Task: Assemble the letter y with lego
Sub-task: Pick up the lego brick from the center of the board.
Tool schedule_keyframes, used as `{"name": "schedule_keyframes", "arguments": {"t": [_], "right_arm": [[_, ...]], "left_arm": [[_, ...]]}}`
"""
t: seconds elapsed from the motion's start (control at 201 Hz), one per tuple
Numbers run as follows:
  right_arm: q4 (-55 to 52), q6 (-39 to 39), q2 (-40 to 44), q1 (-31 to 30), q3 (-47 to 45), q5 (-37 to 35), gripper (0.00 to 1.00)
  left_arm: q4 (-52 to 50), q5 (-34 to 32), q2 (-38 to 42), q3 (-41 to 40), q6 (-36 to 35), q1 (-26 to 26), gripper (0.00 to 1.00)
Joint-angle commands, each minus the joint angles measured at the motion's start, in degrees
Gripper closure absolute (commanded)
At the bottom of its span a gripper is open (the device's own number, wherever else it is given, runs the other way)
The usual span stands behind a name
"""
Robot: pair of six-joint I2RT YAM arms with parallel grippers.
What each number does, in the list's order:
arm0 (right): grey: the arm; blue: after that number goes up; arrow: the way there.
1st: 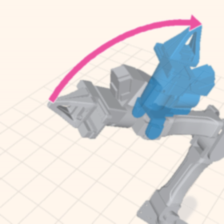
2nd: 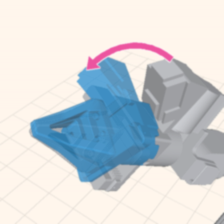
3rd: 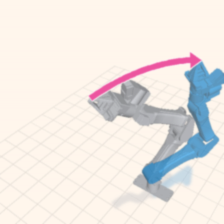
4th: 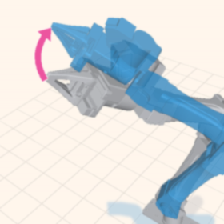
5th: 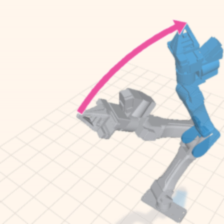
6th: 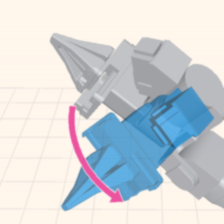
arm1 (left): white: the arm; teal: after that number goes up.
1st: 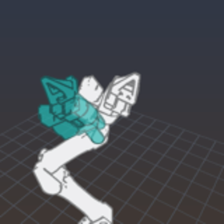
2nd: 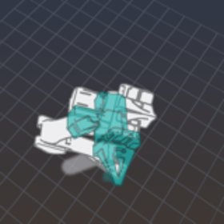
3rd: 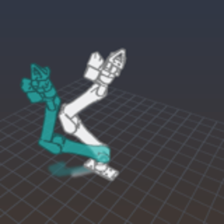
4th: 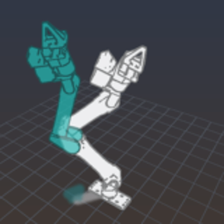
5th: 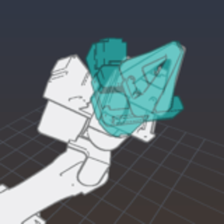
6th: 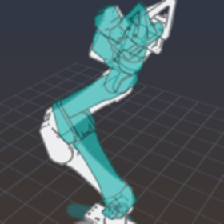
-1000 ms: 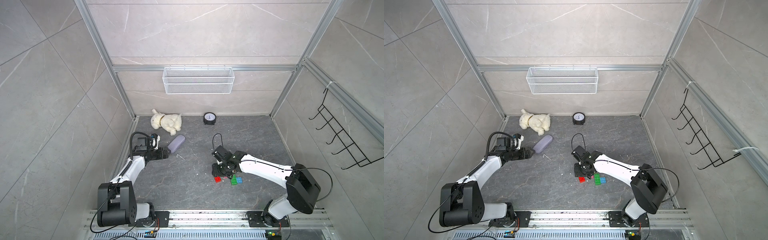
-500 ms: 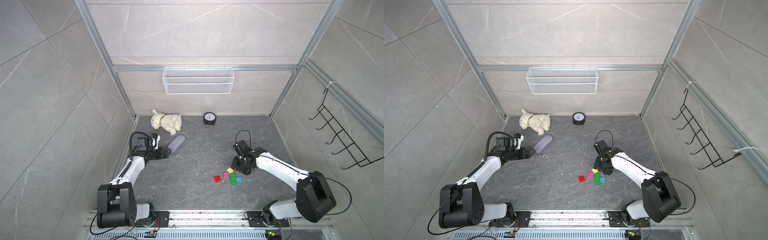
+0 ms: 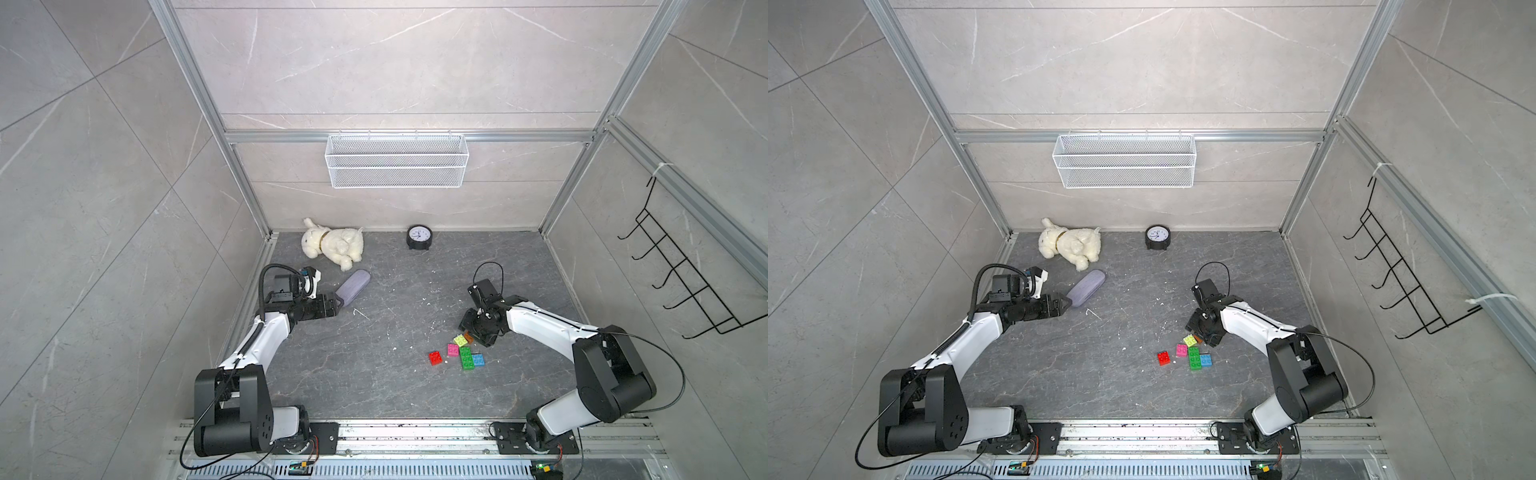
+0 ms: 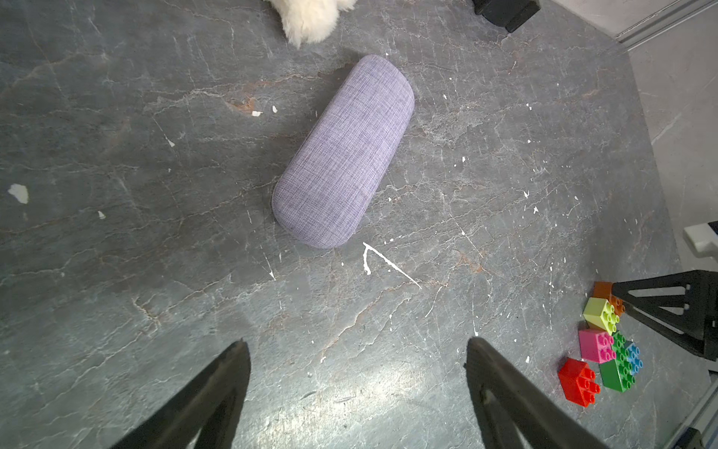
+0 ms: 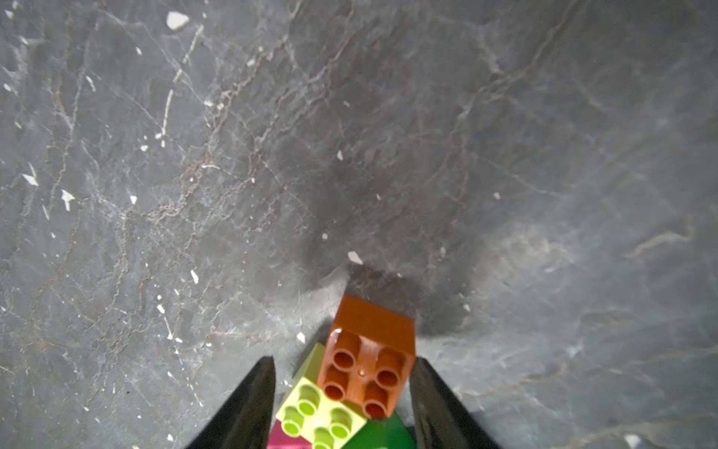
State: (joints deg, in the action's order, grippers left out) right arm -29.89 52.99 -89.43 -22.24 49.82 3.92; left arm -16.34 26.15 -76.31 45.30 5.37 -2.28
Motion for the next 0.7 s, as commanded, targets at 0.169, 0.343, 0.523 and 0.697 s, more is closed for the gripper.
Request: {"name": "schedule_keyframes", "arguments": {"t": [0.169,0.343,0.523,0.697], "right_arm": [[3.2,-1.1,-3.3,0.1,1.4,1.1,0.49],[0.2,-3.0,-5.1,0.1,3.5,-1.8,0.54],[-1.7,-4.5,-6.6,0.1,4.3,-3.8,0.56],[-1.7,-5.3,-8.1,0.1,4.3,-3.2,0.57]], "left_arm": [[-0.5,1.4,-0.5,1.8,0.0,-0.4,0.1],[-0.5,1.4,-0.8,1.7,0.0,-0.4,0.1],[-0.4,1.3,-1.0,1.6,-0.1,-0.4,0.1],[-0.4,1.2,-1.2,1.7,-0.2,-0.4,0.1]]}}
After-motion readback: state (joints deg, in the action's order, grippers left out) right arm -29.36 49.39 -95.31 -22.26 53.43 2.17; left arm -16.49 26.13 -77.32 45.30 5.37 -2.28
